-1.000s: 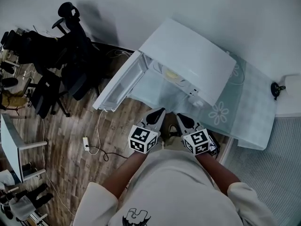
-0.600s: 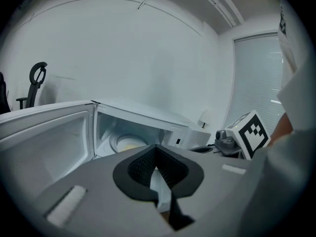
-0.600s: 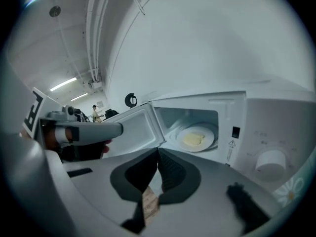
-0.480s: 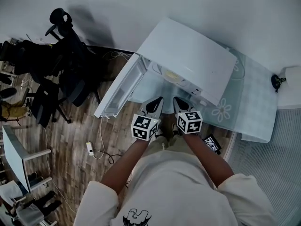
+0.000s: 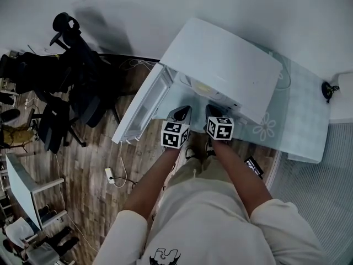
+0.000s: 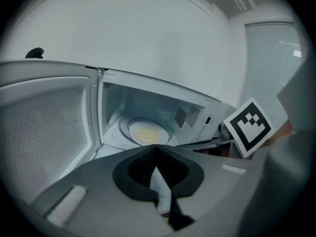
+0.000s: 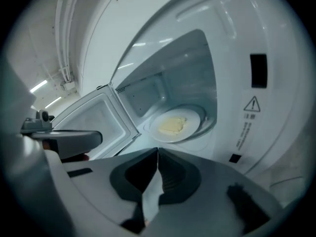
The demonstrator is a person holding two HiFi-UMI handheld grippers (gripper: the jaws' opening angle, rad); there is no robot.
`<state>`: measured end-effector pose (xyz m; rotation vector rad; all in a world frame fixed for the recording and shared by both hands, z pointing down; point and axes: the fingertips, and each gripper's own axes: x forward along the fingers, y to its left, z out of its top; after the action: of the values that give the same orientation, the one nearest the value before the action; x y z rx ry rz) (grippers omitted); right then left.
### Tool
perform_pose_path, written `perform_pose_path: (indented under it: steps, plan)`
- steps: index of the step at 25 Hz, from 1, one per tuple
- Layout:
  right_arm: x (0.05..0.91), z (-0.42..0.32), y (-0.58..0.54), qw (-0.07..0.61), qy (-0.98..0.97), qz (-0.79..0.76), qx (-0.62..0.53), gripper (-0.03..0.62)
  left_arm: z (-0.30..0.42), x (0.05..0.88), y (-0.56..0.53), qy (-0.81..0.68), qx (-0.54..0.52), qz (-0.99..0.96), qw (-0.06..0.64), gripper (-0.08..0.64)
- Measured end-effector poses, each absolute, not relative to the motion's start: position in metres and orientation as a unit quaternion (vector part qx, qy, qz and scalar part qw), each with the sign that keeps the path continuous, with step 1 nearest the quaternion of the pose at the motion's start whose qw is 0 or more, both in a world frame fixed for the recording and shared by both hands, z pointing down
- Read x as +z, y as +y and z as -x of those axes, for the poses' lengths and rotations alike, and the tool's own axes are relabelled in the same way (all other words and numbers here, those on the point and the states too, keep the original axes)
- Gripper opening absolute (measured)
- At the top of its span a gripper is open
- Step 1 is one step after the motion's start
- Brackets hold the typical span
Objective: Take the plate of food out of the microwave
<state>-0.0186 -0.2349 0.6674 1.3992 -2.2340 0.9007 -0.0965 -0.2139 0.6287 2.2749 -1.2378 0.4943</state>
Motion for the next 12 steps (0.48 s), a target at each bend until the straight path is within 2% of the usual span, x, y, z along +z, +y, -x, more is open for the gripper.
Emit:
perform_pose_path:
  steps: [4, 6, 12]
  plan:
    - [0.673, 0.023, -0.249, 0.09, -0.776, -0.496, 0.379, 0.018, 0.098, 0.623, -0.215, -0.443, 0.188, -0.843, 0.239, 0.004]
    - [0.677, 0.023, -0.255, 0.026, -0.754, -0.501, 0.423, 0.092, 0.099, 0.62, -0.213, -0.436, 0.191, -0.848, 0.234, 0.005]
    - [0.687, 0.019, -0.261, -0.193, -0.637, -0.501, 0.553, 0.109, 0.109, 0.621, -0.208, -0.434, 0.194, -0.848, 0.236, 0.003]
